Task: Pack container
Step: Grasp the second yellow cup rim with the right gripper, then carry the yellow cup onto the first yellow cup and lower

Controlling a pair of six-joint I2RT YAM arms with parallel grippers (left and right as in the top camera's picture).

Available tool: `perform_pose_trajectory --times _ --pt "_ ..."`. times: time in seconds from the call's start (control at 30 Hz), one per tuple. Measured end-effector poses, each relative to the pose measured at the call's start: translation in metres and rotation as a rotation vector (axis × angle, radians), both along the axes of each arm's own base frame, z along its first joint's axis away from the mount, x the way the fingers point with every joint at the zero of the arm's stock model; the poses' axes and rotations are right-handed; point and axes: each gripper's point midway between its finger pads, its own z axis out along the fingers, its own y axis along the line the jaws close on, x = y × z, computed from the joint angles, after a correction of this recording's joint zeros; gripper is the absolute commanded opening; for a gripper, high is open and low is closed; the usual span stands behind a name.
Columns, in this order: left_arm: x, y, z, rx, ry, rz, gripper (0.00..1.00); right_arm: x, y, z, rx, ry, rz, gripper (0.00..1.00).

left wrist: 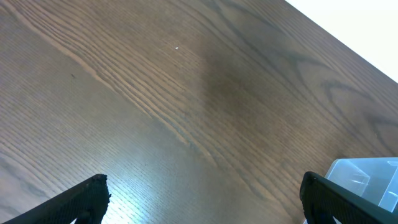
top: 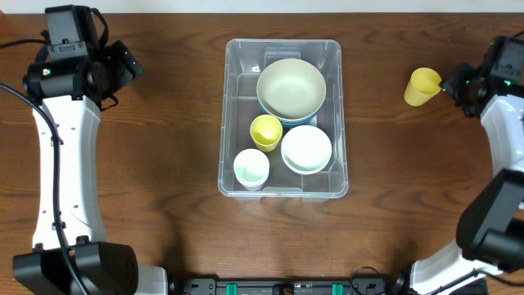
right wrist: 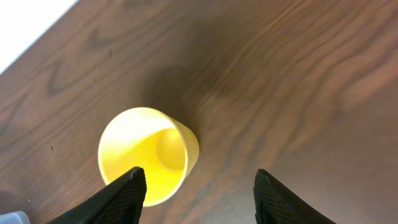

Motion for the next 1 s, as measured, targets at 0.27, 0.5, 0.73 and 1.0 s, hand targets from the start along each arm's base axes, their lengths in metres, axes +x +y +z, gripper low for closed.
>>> perform_pose_trajectory --times 0.27,0.5,0.73,1.0 --pt "0.000 0.000 0.000 0.000 0.000 0.000 0.98 0.013 0.014 -0.046 0.099 0.035 0.055 0.54" --pt "0.000 0.000 0.000 0.000 0.000 0.000 0.98 0.011 0.019 -0.086 0.140 0.107 0.071 0.17" --pt "0.000 0.000 0.000 0.000 0.000 0.000 0.98 0.011 0.024 -0.072 0.145 0.083 0.113 0.01" --pt "0.000 0.000 0.000 0.000 0.000 0.000 0.98 -0.003 0.046 0.036 0.068 -0.069 0.208 0.01"
